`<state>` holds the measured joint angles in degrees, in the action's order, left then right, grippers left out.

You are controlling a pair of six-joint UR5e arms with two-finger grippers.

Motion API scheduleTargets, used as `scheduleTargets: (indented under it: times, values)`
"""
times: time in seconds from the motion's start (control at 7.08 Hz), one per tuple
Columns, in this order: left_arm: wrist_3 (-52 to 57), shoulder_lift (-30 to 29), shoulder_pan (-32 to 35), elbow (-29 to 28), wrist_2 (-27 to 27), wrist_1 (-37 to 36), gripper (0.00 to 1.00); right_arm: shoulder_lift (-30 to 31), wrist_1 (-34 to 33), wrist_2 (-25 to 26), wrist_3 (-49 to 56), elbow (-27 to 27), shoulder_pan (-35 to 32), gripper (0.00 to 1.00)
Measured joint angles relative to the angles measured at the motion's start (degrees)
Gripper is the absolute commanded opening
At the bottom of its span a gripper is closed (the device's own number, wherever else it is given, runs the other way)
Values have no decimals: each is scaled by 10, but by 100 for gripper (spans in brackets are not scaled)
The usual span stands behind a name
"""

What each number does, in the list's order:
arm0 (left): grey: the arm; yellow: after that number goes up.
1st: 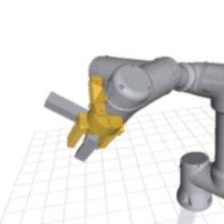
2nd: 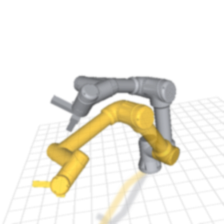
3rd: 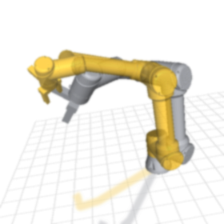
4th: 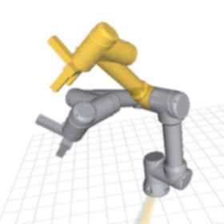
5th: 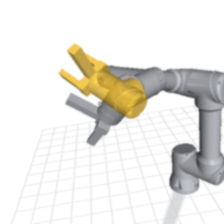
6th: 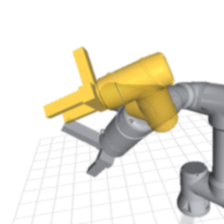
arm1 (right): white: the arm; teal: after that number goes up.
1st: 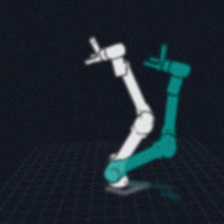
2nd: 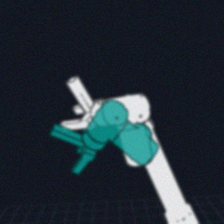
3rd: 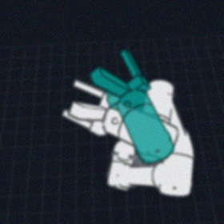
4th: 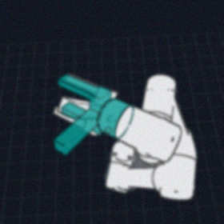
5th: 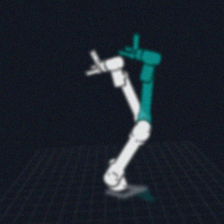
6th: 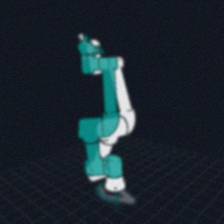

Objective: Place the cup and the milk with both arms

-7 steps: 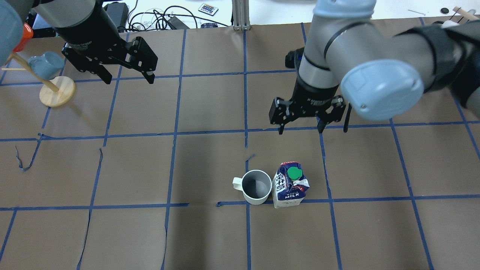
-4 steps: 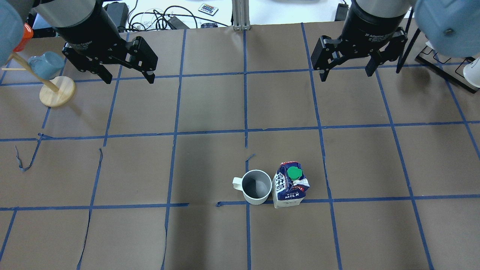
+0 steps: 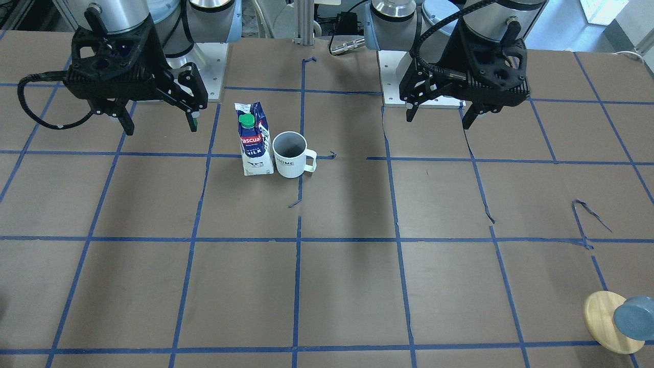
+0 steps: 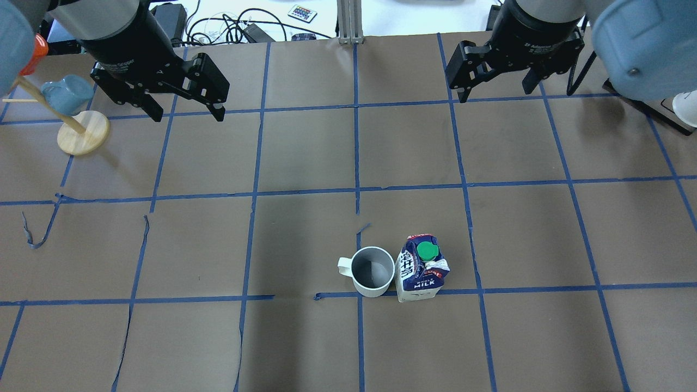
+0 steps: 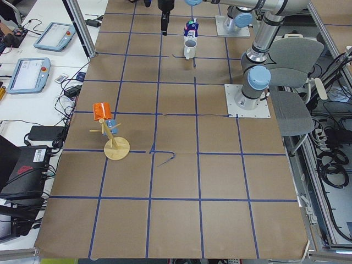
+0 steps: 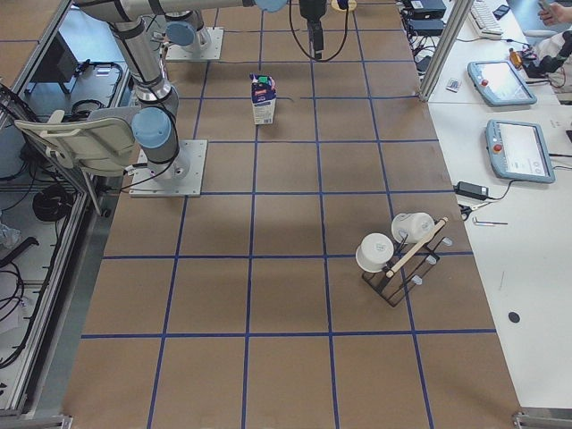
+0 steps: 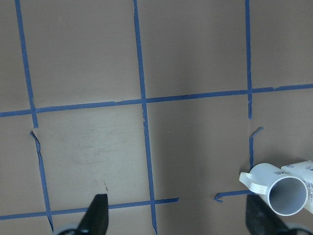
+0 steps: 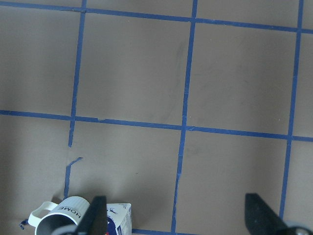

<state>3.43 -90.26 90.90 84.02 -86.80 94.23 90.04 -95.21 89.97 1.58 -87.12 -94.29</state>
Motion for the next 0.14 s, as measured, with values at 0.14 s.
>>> scheduleTargets:
  times: [0.14]
  values:
    - [0, 0, 0, 0, 0, 0, 100, 1, 0, -1, 0, -5, 0, 100]
